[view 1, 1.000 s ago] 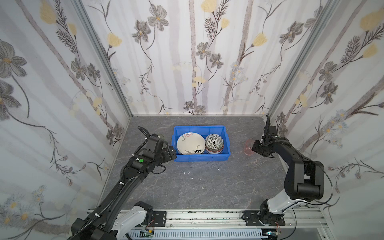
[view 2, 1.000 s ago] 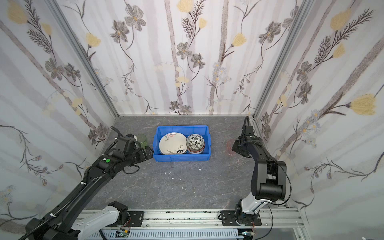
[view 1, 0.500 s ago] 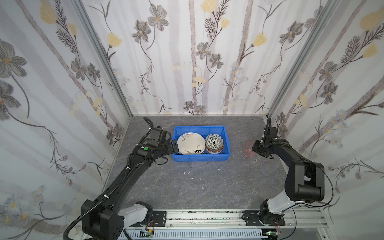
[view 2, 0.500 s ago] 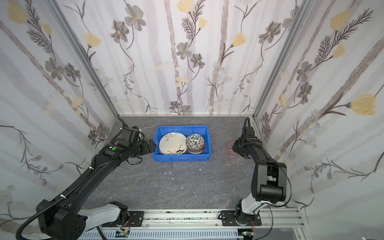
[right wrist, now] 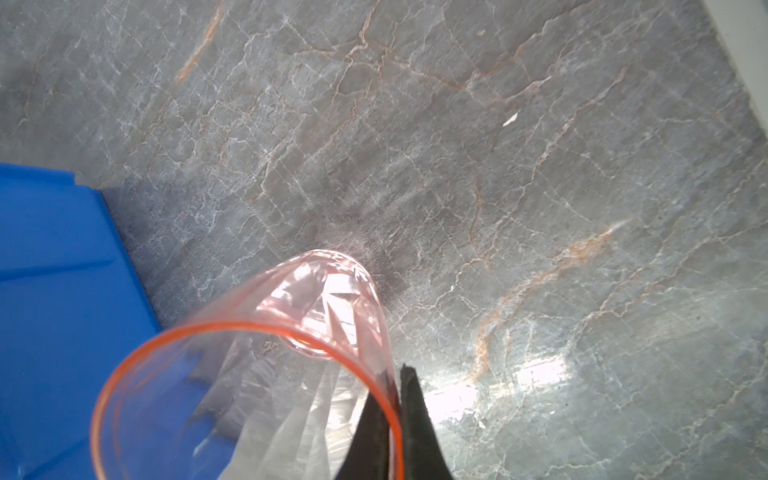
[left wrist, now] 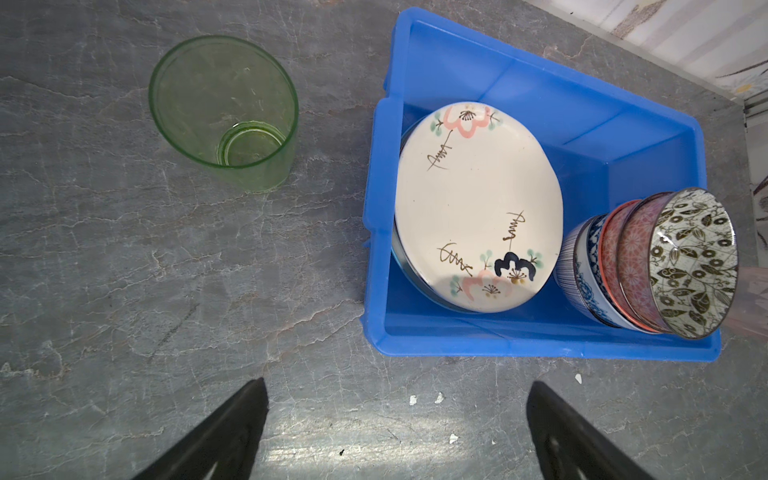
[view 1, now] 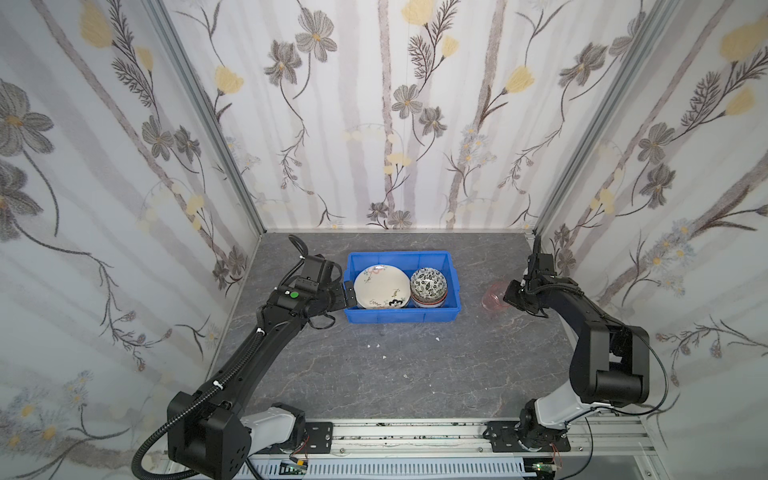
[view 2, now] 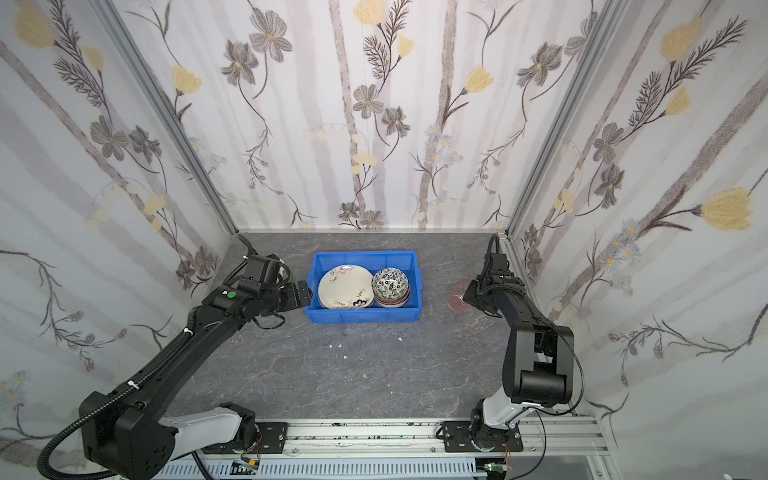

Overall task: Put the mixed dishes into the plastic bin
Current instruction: 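Grip the pink cup rim with the right gripper and lift it toward the bin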

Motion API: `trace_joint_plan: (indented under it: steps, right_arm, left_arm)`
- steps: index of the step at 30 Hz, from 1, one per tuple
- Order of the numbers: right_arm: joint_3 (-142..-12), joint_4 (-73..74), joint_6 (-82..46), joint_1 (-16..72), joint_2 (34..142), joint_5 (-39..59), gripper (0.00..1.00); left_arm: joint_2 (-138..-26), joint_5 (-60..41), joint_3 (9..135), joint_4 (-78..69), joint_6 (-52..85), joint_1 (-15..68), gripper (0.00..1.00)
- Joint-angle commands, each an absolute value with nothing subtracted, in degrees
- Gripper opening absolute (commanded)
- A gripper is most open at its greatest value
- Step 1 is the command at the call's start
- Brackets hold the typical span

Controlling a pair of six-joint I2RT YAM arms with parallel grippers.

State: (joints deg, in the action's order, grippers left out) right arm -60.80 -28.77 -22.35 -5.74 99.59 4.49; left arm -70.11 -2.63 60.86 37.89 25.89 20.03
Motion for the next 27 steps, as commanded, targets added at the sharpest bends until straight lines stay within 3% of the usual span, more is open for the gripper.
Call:
trace_joint_plan:
  steps: [1,12,27]
  right_arm:
    - [-62.8,-30.0,-20.0,-5.5,98.3,5.9,0.02]
    - [-79.4,-43.7,-15.7,0.2,96.1,4.5,0.0]
    - [-102.3,-46.1,-19.0,12.6,111.9,5.8,0.0]
  left_arm:
    - [-69.0,-2.2,60.0,37.6,26.5,19.9,1.0]
    - [-62.1,-2.7,55.4,38.1,29.3,18.4,1.0]
    - [-59.2,-3.5,52.3,38.3,32.8,17.0,1.0]
